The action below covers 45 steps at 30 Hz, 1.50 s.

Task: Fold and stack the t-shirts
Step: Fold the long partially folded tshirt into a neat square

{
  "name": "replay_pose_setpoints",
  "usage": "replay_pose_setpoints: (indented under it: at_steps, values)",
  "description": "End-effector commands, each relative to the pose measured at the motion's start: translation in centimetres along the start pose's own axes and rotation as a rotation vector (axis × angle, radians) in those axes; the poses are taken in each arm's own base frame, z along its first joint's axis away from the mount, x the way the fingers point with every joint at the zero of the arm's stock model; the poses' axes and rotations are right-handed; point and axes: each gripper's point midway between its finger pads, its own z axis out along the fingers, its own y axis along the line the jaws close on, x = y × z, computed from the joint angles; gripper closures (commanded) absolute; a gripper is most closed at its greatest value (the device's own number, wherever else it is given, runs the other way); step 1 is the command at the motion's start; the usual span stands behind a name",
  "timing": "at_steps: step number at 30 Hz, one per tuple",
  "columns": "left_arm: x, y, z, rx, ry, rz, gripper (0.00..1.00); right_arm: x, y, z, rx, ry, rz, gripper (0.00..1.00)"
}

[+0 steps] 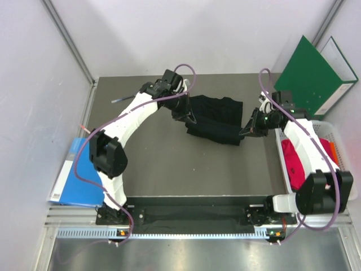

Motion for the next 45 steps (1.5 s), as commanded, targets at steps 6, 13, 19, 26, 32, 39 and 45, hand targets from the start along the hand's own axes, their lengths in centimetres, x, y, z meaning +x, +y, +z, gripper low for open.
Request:
replay_pose_setpoints:
  at_steps: [6, 13, 19, 26, 32, 39, 45]
  values:
    - [-7.6, 0.6, 3.4, 0.068, -0.061, 0.020, 1.00, -9.2, 0.0, 3.2, 0.008, -0.130, -0.090, 0.96]
    - [-11.8, 0.4, 4.2, 0.174, -0.135, -0.008, 1.00, -13.8, -0.3, 4.7, 0.008, -0.191, -0.085, 0.96]
    - [-14.7, -0.7, 5.5, 0.372, -0.146, -0.074, 1.00, -15.8, -1.4, 7.2, 0.006, -0.209, -0.040, 0.96]
    - [-18.1, 0.0, 8.7, 0.521, -0.131, -0.220, 0.78, -17.1, -4.5, 11.6, 0.031, -0.208, 0.044, 0.96]
    - [-20.6, 2.1, 6.7, 0.518, -0.231, -0.226, 0.02, -22.2, -8.0, 11.3, 0.080, -0.395, 0.163, 0.78]
    - [-18.9, 5.1, 3.6, 0.407, -0.288, -0.194, 0.02, -25.0, -8.1, 7.9, 0.128, -0.574, 0.144, 0.13]
    - [-14.8, 6.6, 4.6, 0.329, -0.210, -0.150, 0.02, -20.4, -6.7, 7.5, 0.072, -0.481, 0.076, 0.12]
